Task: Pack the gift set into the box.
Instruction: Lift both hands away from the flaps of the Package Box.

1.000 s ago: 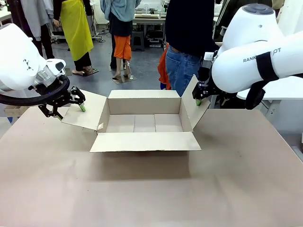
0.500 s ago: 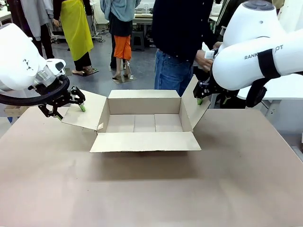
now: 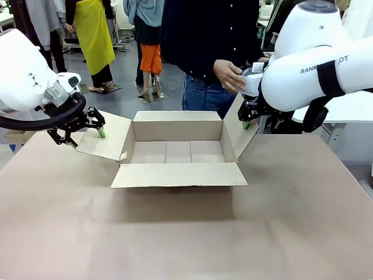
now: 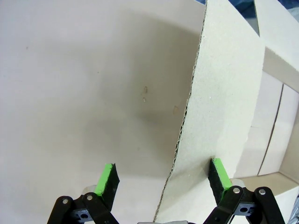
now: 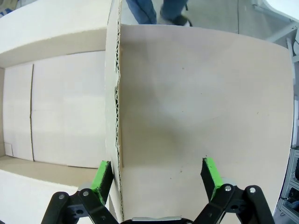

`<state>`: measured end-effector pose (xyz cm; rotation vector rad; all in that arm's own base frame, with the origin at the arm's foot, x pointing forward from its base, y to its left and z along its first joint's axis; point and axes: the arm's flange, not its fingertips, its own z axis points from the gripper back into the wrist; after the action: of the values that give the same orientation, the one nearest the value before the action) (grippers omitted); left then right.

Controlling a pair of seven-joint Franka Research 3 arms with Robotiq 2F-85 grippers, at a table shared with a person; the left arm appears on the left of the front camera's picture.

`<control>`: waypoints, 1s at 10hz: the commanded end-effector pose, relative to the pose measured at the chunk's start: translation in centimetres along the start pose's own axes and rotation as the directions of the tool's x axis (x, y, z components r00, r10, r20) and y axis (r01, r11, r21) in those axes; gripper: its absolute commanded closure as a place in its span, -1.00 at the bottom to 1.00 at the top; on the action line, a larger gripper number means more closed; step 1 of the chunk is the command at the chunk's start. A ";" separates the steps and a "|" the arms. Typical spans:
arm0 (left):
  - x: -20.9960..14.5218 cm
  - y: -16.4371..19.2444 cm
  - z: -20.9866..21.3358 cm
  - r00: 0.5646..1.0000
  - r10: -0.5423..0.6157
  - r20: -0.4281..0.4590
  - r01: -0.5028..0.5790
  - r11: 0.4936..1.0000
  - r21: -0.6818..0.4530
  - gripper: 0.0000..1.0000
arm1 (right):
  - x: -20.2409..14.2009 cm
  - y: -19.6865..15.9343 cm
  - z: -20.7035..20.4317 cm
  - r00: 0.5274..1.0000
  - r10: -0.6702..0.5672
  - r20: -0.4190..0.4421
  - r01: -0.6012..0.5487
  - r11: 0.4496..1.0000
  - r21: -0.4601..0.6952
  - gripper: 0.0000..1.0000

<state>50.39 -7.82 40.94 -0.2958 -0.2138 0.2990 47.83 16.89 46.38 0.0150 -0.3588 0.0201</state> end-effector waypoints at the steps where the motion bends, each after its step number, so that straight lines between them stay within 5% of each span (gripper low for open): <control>1: -0.2 0.0 0.2 1.000 0.007 0.011 -0.007 1.000 0.012 -1.00 | 0.2 0.3 0.3 1.000 -0.016 0.009 0.017 0.999 -0.037 -1.00; 10: -0.2 0.0 0.2 1.000 0.007 0.011 -0.007 1.000 0.012 -1.00 | 0.2 0.3 0.3 1.000 -0.016 0.009 0.017 0.999 -0.037 -1.00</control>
<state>50.39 -7.82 40.94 -0.2958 -0.2138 0.2990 47.83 16.90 46.38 0.0148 -0.3588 0.0202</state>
